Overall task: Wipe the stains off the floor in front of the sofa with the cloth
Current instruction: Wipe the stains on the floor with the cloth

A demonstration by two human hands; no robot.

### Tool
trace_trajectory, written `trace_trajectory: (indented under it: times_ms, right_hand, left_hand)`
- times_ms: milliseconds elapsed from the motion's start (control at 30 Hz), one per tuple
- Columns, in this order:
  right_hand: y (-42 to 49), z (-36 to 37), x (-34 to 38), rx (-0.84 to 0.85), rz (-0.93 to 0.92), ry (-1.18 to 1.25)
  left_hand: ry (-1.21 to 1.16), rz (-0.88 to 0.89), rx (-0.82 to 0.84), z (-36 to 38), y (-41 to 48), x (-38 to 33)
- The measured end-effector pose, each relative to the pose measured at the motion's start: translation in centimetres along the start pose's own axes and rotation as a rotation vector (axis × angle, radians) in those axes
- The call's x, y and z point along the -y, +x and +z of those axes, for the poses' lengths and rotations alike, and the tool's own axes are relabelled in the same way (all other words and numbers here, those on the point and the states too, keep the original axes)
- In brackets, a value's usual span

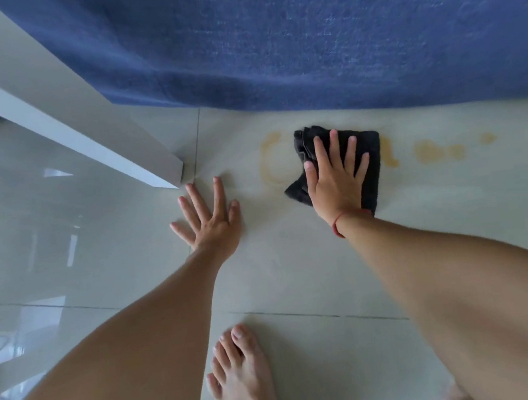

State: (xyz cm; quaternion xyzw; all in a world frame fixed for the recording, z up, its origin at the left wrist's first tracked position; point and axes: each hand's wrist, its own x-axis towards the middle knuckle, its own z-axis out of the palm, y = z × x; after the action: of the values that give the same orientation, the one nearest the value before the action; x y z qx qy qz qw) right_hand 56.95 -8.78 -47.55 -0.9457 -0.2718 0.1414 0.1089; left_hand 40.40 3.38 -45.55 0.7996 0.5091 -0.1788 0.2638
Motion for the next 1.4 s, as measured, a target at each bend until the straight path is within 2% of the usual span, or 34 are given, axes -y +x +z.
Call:
trace_trajectory:
  times_ms: [133, 300, 400, 533, 600, 700, 833, 933, 1200, 1400]
  right_hand:
    - [2.5, 0.5, 4.3, 0.032, -0.106, -0.006]
    - [0.3, 1.4, 6.5, 0.071, -0.246, -0.030]
    - [-2.5, 1.4, 5.6, 0.137, -0.359, -0.062]
    - [-4.8, 0.3, 0.3, 0.175, -0.474, -0.114]
    - [-4.9, -0.4, -2.5, 0.148, -0.420, -0.117]
    - [-3.8, -1.1, -4.5, 0.104, -0.232, -0.106]
    - [-1.5, -0.5, -1.1, 0.034, -0.053, -0.063]
    - [-0.3, 0.5, 2.6, 0.004, -0.001, -0.042]
    - [0.5, 1.8, 8.0, 0.073, -0.317, -0.052]
    - [-3.3, 1.5, 3.2, 0.087, -0.587, -0.086]
  left_hand:
    - [-0.001, 0.007, 0.010, -0.1, 0.2, 0.1]
    - [-0.028, -0.011, 0.053, -0.6, 0.1, 0.0]
    - [-0.017, -0.025, 0.088, -1.1, 0.3, 0.0]
    - [-0.018, -0.019, 0.118, -1.3, 0.3, 0.0]
    - [-0.022, -0.015, 0.113, -1.3, 0.1, 0.1]
    - [-0.029, -0.003, 0.095, -1.2, 0.0, 0.1]
    - [-0.026, -0.010, 0.072, -1.0, 0.1, 0.1]
    - [-0.016, -0.004, 0.068, -0.8, 0.2, 0.2]
    - [-0.017, -0.008, 0.089, -0.8, 0.4, 0.3]
    - [-0.037, -0.046, 0.065, -0.8, 0.5, 0.3]
